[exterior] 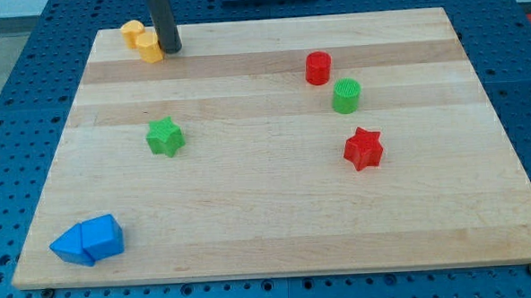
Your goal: Keep the green star at the bottom center of the board
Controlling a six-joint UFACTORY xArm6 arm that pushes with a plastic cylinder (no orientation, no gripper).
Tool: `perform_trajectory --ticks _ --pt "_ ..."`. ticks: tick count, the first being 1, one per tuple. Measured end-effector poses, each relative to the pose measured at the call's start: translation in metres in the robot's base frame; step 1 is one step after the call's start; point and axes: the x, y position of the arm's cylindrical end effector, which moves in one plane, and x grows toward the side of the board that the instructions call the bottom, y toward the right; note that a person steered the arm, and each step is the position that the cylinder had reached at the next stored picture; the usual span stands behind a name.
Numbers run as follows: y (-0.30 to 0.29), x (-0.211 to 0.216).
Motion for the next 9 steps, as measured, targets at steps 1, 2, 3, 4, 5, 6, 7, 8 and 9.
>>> perform_trajectory --ticks 1,2,3,4,5,6,7,8,9 --pt "-0.012 0.000" --pt "-0.022 0.000" --pt "-0.023 0.000" --pt "-0.022 0.000" --pt "-0.016 0.005" --pt "0.008 0.010" --pt "0.025 0.016" --pt "0.045 0.037" --pt "0.064 0.050"
